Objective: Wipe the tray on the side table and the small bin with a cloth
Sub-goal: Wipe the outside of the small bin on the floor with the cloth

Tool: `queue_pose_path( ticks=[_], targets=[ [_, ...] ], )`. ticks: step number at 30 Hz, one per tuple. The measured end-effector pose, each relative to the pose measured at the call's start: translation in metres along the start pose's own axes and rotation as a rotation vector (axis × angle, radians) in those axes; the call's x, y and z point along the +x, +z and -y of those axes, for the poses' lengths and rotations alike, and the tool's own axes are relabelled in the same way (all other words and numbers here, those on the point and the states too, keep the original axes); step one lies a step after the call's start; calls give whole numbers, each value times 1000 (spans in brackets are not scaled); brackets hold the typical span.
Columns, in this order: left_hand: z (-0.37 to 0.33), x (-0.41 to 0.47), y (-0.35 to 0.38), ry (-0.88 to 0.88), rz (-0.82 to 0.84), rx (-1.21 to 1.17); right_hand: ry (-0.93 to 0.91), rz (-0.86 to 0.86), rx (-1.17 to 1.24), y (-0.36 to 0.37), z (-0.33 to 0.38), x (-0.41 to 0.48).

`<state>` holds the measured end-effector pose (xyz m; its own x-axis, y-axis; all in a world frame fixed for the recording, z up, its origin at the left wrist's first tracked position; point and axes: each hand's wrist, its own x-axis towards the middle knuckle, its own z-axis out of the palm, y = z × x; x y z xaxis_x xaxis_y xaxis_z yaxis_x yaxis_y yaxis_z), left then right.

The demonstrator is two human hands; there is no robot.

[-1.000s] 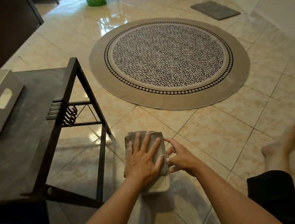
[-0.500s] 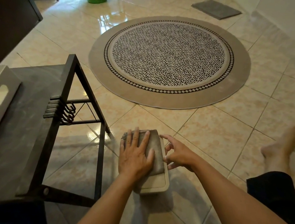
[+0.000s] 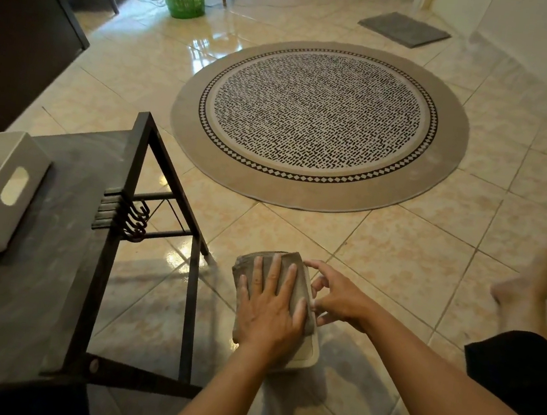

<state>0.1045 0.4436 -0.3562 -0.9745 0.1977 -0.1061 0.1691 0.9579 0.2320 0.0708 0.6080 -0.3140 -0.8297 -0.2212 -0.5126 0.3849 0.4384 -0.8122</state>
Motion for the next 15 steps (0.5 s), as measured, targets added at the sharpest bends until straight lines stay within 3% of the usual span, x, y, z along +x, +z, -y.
queue_pose_path(
  ticks=[6,15],
  targets=[
    [29,7,-6,-31,-27,-98,-8,1,-7,2,-2,1],
    [28,15,-3,26,-28,-8,-17,11,-1,1,-2,2]
  ],
)
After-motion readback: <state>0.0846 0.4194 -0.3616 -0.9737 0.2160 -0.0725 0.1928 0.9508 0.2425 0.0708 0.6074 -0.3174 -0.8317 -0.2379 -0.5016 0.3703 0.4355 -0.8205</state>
